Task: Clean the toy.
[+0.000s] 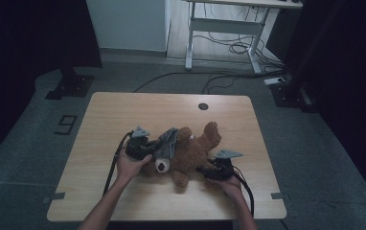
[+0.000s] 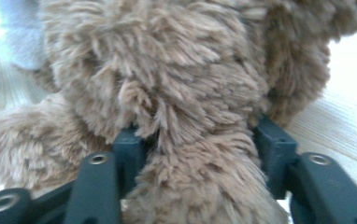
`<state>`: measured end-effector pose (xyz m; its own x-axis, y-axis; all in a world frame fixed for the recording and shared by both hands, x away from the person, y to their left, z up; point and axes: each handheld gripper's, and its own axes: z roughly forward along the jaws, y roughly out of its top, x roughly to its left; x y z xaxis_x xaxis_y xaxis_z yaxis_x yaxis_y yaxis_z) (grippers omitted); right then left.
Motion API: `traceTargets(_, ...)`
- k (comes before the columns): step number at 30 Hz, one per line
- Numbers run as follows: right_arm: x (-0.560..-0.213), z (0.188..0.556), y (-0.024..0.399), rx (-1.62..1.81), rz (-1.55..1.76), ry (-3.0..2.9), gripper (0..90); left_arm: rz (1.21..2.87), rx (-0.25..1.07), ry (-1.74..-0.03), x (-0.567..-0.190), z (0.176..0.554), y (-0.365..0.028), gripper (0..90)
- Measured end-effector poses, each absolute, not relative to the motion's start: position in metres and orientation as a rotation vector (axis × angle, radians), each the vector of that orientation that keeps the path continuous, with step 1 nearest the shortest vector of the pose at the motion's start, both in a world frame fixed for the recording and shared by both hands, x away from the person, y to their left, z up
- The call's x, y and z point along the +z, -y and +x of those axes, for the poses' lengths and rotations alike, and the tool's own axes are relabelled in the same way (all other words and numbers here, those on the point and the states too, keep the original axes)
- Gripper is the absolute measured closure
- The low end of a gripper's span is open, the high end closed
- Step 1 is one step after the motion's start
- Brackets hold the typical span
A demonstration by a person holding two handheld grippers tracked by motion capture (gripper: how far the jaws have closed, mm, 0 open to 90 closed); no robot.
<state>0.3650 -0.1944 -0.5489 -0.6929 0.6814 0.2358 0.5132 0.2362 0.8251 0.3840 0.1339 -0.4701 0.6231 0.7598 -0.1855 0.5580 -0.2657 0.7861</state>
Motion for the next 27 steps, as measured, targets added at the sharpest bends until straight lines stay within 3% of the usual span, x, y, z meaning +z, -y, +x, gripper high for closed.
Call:
traceTargets(6,-0.549,0.365,0.194,1.421,1.215,-2.302,35.5,1.947,0.300,-1.002,-0.472,0.372,-0.134,84.6)
traceTargets(15,-0.550,0.362,0.173,1.315,1.157,-2.257,55.4,1.961,0.322,-0.994,-0.472,0.374,-0.123,84.7)
traceTargets(27,-0.549,0.400,0.161,1.271,1.247,-2.108,61.3,1.975,0.330,-1.058,-0.467,0.438,-0.113,84.5)
